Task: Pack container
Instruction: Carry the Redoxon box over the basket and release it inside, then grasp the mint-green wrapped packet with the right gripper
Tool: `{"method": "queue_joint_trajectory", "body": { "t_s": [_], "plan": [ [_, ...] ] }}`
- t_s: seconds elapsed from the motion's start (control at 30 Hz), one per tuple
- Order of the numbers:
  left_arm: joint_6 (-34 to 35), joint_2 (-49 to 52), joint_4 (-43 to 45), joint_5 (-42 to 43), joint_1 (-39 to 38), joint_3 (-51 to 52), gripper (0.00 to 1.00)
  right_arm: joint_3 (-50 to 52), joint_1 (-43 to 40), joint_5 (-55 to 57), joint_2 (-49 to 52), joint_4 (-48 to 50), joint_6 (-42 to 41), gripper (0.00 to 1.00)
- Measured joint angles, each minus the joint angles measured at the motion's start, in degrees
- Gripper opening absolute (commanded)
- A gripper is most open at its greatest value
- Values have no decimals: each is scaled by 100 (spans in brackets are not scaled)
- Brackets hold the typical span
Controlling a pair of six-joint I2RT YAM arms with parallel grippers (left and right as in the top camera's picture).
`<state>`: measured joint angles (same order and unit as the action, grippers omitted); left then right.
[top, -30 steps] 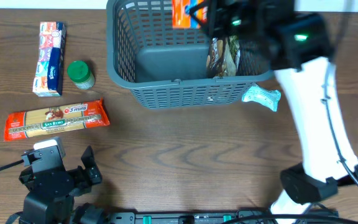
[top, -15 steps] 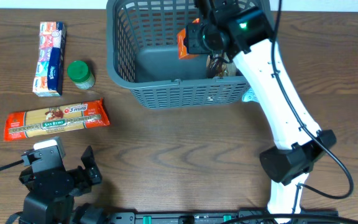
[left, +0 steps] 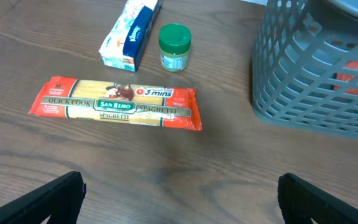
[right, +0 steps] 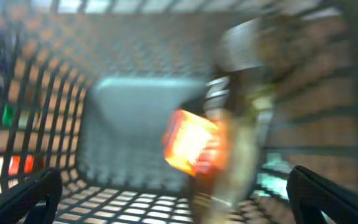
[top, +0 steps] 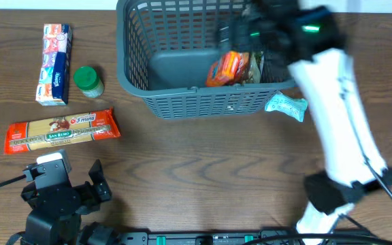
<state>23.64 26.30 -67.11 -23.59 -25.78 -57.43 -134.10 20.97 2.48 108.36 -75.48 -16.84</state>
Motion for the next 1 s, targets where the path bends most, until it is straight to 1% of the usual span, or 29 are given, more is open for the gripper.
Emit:
{"method": "queue_joint_trajectory", "body": {
  "t_s": [0.17, 0.27, 0.4, 0.47, 0.6, 0.73, 0.9, 1.0],
  "plan": [
    [0, 0, 0, 0, 0, 0, 99, -129, -1097, 282, -992, -337, 122, 99],
    [0, 0, 0, 0, 0, 0, 99, -199, -1770, 378, -1360, -614, 326, 99],
    [0, 0, 0, 0, 0, 0, 98, -195, -2570, 369, -1451, -957, 857, 99],
    [2, 0, 0, 0, 0, 0, 99, -61, -2855, 282, -1366, -933, 1211, 99],
    [15, 0, 0, 0, 0, 0, 99, 704, -3248, 7, -1182, -350, 1917, 99],
    [15, 0, 0, 0, 0, 0, 99, 1906, -3528, -802, -1075, 505, 2894, 99],
    [15, 0, 4, -2, 0, 0, 99, 3488, -3650, -1685, -1054, 1631, 4046, 99],
    [15, 0, 0, -13, 0, 0, 99, 4321, -3652, -2002, -1049, 2280, 4454, 99]
  ]
}}
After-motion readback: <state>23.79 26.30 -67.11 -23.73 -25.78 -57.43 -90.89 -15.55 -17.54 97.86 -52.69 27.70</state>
